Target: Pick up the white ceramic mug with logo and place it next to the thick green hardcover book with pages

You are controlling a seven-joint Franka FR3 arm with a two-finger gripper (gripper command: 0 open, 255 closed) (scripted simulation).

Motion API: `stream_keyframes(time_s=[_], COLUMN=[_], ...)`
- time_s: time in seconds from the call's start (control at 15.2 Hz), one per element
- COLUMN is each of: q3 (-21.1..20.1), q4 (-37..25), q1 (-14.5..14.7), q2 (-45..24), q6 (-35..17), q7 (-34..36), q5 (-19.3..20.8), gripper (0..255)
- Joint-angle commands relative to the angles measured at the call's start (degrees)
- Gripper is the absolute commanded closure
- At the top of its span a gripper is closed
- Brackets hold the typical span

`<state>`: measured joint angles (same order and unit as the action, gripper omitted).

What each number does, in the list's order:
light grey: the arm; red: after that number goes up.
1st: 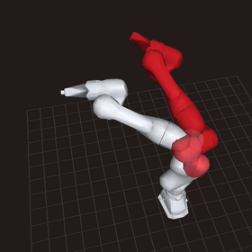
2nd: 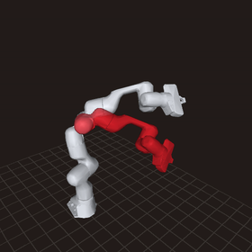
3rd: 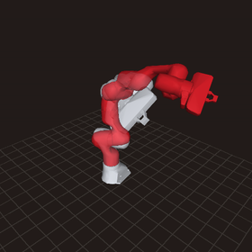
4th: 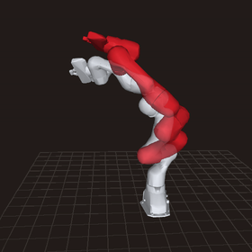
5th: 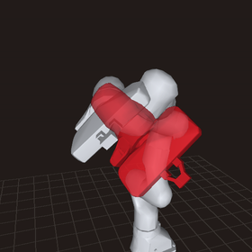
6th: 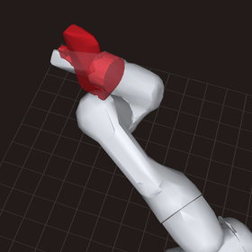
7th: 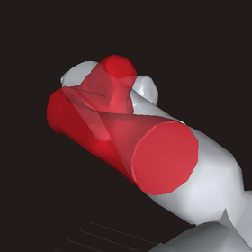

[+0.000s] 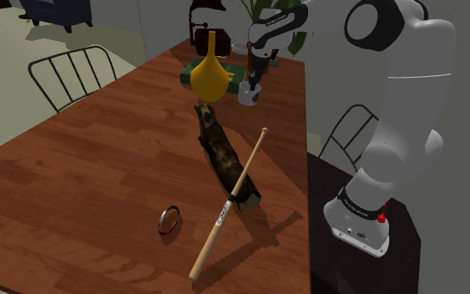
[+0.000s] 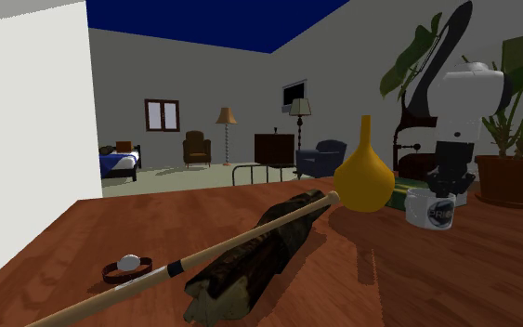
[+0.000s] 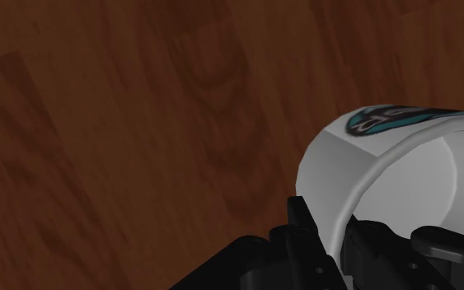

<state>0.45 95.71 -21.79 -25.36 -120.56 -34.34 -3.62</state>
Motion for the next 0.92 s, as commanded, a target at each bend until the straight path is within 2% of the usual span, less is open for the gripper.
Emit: stream_keyframes(time_s=[0.0,0.07,0.13,0.46,0.73,0.86], q3=[0.0,0.0,0.0,0.0,0.1,0.1], q4=[0.0,0.0,0.0,0.0,-3.7,-3.7], q1=[0.0,0.0,0.0,0.0,-0.2,-0.2], q2=[0.0,0.0,0.0,0.0,2.5,2.5], q6=[0.0,0.0,0.0,0.0,6.2,6.2], q7=[0.0,0.0,0.0,0.0,0.1,0.1], q5=[0.0,0.0,0.0,0.0,0.2,0.2], gripper=[255,255,0,0,0,0])
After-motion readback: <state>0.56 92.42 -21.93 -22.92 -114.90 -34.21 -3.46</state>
